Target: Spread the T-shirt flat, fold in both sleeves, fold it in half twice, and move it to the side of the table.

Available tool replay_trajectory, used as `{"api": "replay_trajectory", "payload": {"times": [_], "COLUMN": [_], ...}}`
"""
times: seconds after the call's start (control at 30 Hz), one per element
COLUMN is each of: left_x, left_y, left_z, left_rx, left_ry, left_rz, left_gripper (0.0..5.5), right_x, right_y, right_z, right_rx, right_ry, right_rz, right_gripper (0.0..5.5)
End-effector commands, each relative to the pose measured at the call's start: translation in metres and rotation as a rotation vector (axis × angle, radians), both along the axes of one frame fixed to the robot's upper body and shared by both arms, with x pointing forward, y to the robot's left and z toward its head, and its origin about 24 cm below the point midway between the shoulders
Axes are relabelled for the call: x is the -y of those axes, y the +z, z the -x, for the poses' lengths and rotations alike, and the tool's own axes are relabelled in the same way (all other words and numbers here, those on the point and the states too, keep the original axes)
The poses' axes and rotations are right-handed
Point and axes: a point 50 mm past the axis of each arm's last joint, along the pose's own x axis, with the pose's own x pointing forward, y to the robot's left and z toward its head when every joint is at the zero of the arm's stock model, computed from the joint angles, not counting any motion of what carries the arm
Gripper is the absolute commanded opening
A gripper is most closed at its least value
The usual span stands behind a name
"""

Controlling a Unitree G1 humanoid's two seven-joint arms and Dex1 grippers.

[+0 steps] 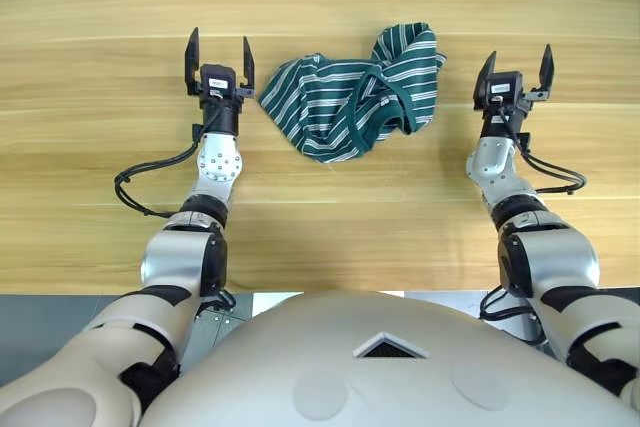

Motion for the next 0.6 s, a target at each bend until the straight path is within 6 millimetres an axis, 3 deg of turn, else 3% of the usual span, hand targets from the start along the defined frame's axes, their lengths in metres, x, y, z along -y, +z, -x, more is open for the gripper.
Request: {"api": "replay_trajectory", "payload": {"times": [0.03, 0.1, 0.3, 0.47, 0.6], "left_x": [-0.015, -0.026, -0.038, -0.025, -0.038], "left_y": [-0.026, -0.023, 0.017, 0.012, 0.010], "left_z": [0.022, 0.016, -0.026, -0.023, -0.019], "left_rx": [-0.118, -0.124, -0.041, -0.040, -0.053], "left_ry": [0.161, 0.218, 0.224, 0.200, 0.225], "left_rz": [0.155, 0.204, 0.197, 0.196, 0.145], "left_gripper": [3.80, 3.80, 3.80, 3.80, 3.80], "right_x": [0.005, 0.011, 0.001, -0.007, -0.002], "right_y": [-0.012, -0.004, 0.045, 0.043, 0.041], "right_z": [0.008, 0.000, -0.043, -0.045, -0.045], "right_rx": [-0.058, -0.036, 0.111, 0.098, 0.075], "right_ry": [-0.091, -0.122, -0.042, -0.025, -0.053], "right_rz": [-0.111, -0.161, -0.188, -0.182, -0.201], "right_gripper": [4.01, 4.01, 4.01, 4.01, 4.01]}}
